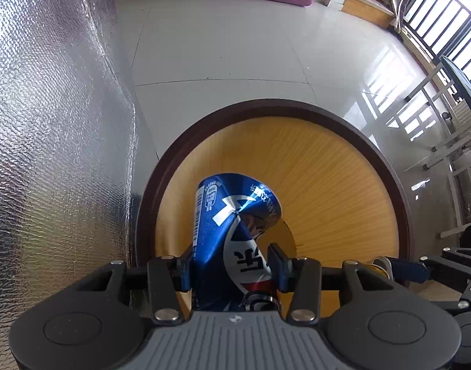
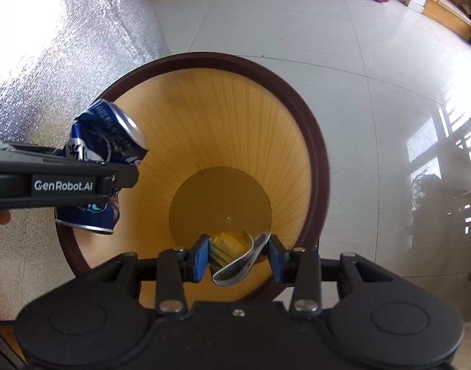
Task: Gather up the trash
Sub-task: 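Open the left tool dropping the can while the right tool releases the wrapper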
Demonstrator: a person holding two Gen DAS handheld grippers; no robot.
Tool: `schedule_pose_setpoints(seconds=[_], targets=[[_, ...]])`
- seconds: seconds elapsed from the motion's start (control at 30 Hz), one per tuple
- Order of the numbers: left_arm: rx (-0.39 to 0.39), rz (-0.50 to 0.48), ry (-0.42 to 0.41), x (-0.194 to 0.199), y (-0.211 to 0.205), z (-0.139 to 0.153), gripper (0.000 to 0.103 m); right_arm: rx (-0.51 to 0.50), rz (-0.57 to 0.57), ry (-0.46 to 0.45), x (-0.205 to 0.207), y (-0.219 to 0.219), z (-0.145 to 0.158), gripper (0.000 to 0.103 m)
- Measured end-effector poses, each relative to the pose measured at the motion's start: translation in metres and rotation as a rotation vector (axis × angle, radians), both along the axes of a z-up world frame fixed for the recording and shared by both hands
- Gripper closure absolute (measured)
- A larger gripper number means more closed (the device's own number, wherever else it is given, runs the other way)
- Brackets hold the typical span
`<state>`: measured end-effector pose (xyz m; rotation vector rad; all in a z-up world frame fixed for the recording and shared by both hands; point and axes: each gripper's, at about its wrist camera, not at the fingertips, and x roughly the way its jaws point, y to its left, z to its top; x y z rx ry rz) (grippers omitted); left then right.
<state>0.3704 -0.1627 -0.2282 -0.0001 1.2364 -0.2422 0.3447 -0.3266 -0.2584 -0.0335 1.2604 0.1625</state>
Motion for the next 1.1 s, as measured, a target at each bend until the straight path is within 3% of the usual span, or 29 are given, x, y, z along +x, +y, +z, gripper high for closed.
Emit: schedule_pose_setpoints(seconds=[0.07,0.27,0.37,0.5,0.93,1.1], targets=[[-0.003,-0.01,0.0,0.001,-0.005,-0.001,0.055,-0.011,0.013,0.002,0.001,0.002,-0.002,0.061],[-0.024,0.009,0.021,0.009,-0.005,-0.008,0.055,-0.004,0.064,-0.005,-0.001,0.011,-0.002,0.044],[-0.018,0.009,0.028,0.01,-0.005,-0.012,0.053,-0.008,0.071,-0.004,-0.001,0.01,-0.003,0.044],[-0.007,0.008,0.021,0.009,-0.009,-0.012,0.038,-0.004,0.069,-0.004,0.0,0.009,-0.003,0.044],[0.025,0.011,0.026,0.01,-0.008,-0.017,0.028,-0.001,0.074,-0.008,-0.003,0.007,-0.004,0.044],[0.025,0.003,0.008,0.006,-0.008,-0.012,0.019,0.011,0.073,-0.024,-0.006,0.005,0.002,0.043]])
